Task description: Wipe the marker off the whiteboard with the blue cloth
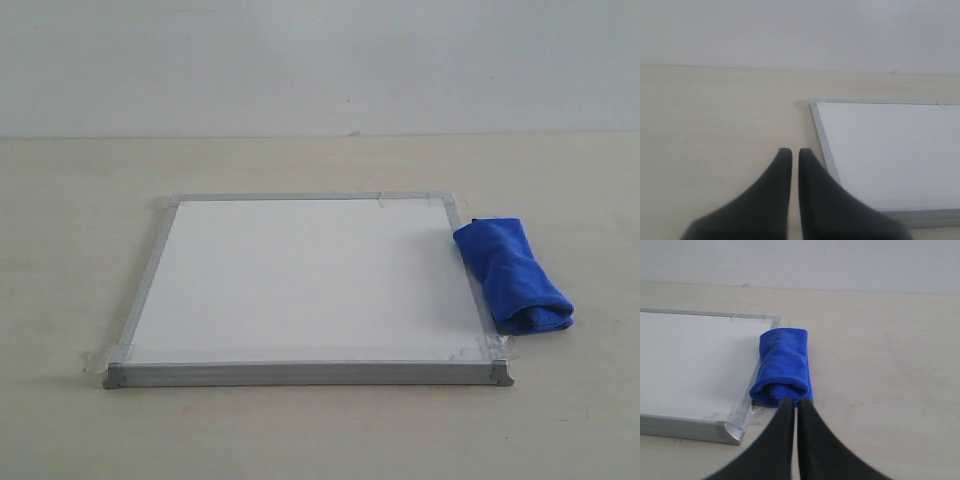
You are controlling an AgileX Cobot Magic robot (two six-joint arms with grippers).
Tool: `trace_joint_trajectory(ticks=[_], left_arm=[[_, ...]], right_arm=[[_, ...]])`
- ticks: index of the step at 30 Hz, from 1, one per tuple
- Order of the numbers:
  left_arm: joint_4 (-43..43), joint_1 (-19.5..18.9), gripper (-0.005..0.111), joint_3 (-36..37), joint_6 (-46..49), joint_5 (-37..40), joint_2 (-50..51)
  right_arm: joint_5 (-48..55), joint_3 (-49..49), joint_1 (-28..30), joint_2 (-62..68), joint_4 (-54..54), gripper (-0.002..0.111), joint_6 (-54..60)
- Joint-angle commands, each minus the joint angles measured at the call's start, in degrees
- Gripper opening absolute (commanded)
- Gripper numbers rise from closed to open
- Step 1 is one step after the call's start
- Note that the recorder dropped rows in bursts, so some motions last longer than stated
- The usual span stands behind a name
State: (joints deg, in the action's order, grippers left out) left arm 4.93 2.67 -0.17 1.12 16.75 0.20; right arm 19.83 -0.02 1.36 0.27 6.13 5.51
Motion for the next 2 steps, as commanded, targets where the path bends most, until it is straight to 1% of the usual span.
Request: trace_joint_trajectory(ticks=[1,2], left_arm=[[-0.07,-0.16,0.005,0.17,0.52,0.2,-0.2],[-0.07,-0.16,0.005,0.17,0.52,0.2,-0.2]], right_arm=[[-0.47,0.02,0.12,-0.27,-0.5,0.0,0.32],[-0.47,0.02,0.12,-0.27,-0.5,0.0,0.32]])
